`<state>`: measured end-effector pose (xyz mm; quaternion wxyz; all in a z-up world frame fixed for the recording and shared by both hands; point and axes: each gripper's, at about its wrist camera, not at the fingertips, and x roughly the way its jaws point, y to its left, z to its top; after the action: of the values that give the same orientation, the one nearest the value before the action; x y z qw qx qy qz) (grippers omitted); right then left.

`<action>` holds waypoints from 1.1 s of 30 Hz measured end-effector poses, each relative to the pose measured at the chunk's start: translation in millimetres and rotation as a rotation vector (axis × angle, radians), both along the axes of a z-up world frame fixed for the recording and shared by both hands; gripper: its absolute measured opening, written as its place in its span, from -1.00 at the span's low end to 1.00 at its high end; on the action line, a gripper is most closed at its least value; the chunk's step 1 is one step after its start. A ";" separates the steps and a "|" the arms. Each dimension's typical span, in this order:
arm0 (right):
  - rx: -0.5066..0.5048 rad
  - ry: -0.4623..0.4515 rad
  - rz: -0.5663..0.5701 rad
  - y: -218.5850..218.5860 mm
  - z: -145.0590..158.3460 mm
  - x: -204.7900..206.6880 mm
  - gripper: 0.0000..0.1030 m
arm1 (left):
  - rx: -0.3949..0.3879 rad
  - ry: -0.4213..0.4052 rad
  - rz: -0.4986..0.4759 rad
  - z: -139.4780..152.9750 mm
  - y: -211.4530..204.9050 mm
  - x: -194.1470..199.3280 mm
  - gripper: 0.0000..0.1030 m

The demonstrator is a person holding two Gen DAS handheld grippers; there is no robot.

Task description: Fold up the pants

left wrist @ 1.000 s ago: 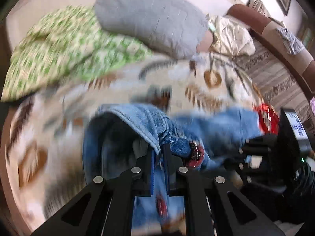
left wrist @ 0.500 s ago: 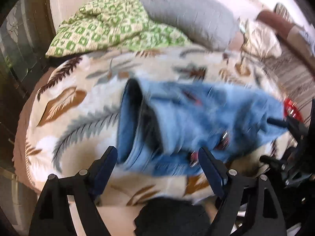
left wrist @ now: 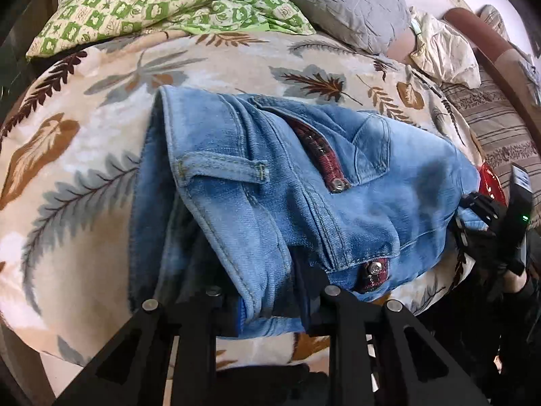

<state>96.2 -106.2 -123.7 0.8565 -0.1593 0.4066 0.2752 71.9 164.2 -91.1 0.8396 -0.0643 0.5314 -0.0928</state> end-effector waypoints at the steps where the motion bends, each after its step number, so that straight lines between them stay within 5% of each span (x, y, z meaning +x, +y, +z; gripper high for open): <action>1: -0.037 0.004 0.003 3.5 -1.7 1.5 -0.74 | 0.008 -0.019 -0.021 6.9 0.5 -3.6 -0.52; 6: -0.092 -0.029 0.190 -4.5 24.0 -34.7 -0.90 | 0.044 -0.061 0.001 31.6 31.1 -13.0 -0.52; 8: -0.125 -0.001 0.241 -5.7 19.2 -47.2 -0.90 | 0.027 -0.006 0.011 15.2 41.3 -8.2 -0.51; 10: -0.206 -0.011 0.253 3.5 1.8 -52.0 -0.84 | 0.092 0.051 0.009 -12.1 33.9 -0.3 -0.40; 13: -0.264 -0.075 0.213 14.3 -16.6 -52.9 -0.74 | 0.172 0.013 -0.019 -19.4 21.4 -1.5 -0.27; 14: -0.272 -0.074 0.193 13.3 -13.4 -53.9 -0.61 | 0.178 0.015 -0.008 -12.7 22.5 -4.5 -0.19; 16: -0.273 -0.065 0.136 4.7 -4.3 -55.1 0.69 | 0.258 -0.031 0.054 7.2 27.2 -12.9 0.53; 17: -0.224 -0.092 0.099 -6.7 8.2 -59.2 0.84 | 0.273 -0.074 0.061 18.2 28.0 -17.0 0.57; 21: -0.013 -0.103 -0.018 -46.6 43.1 -65.4 0.86 | 0.292 -0.169 0.028 63.2 7.5 -17.5 0.73; 27: 0.330 -0.004 -0.315 -123.6 55.4 -70.4 0.86 | 0.211 -0.259 -0.289 95.7 -98.2 13.0 0.77; 33: 0.457 0.077 -0.584 -179.5 38.9 -79.5 0.73 | 0.171 -0.263 -0.571 82.1 -208.3 62.2 0.77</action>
<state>16.7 -285.7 -84.8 0.8965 0.1693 0.3948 0.1089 134.1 -44.1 -9.0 0.8435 0.1708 0.4207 -0.2870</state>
